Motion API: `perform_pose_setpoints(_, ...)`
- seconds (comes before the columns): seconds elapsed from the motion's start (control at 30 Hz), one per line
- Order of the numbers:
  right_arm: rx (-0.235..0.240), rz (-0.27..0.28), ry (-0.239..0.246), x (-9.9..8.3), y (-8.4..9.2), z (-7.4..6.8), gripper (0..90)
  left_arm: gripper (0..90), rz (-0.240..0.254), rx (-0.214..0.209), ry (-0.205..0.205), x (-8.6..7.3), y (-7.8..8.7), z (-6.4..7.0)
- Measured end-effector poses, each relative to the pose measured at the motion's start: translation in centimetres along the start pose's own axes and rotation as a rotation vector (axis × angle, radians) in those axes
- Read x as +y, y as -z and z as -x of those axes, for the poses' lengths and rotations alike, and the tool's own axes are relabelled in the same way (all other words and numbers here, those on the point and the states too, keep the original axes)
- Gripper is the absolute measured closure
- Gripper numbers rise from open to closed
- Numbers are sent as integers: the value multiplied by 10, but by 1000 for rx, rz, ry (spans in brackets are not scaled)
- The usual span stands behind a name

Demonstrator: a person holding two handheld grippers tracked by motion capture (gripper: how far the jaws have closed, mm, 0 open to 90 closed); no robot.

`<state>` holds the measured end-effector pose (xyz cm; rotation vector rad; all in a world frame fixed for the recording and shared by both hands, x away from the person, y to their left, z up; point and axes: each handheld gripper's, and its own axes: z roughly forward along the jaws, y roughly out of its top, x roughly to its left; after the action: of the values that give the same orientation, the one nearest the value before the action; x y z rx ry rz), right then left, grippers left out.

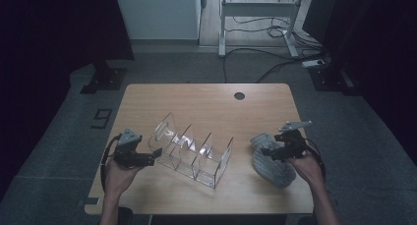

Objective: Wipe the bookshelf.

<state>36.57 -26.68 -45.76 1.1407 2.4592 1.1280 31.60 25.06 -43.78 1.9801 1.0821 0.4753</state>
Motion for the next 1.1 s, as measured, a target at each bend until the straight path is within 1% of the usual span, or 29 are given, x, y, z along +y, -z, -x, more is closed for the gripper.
perform_pose_setpoints(0.1,18,2,27,6,-4,-6,127,17,-16,3,-3,-8,0,-1)
perform_pose_setpoints(0.17,35,-3,37,9,-9,-10,127,15,-25,-1,-3,-14,-2,-2)
perform_pose_setpoints(0.23,44,-5,53,12,-13,-14,131,9,-45,4,-15,-16,-7,-2)
perform_pose_setpoints(0.3,64,-5,51,13,-16,-16,132,8,-52,8,-24,-17,-13,-1)
perform_pose_setpoints(0.33,67,-2,57,14,-17,-18,134,8,-59,7,-27,-17,-15,-2)
perform_pose_setpoints(0.4,77,0,61,14,-20,-23,136,11,-66,18,-30,-16,-20,-1)
perform_pose_setpoints(0.47,94,0,65,14,-23,-26,150,0,-76,12,-32,-15,-24,-1)
perform_pose_setpoints(0.57,108,-26,66,14,-29,-30,157,0,-77,27,-33,-14,-28,-3)
perform_pose_setpoints(0.67,145,-20,50,15,-34,-33,169,3,-69,37,-20,-11,-32,-4)
perform_pose_setpoints(0.73,149,-26,52,16,-36,-35,182,4,-66,40,-6,-9,-35,-6)
perform_pose_setpoints(0.83,150,-27,76,19,-39,-40,217,5,-62,36,-3,-8,-39,-5)
perform_pose_setpoints(0.9,142,-35,94,21,-41,-44,239,5,-59,30,-1,-6,-41,-2)
perform_pose_setpoints(0.93,138,-27,103,23,-41,-45,259,5,-58,25,-6,-5,-42,0)
perform_pose_setpoints(1.0,151,-28,112,25,-43,-48,281,4,-57,27,-12,-4,-43,3)
perform_pose_setpoints(1.07,145,-17,143,29,-44,-52,314,4,-55,13,-13,-2,-44,6)
perform_pose_setpoints(1.1,162,-19,155,31,-45,-54,321,3,-57,14,-17,-2,-45,7)
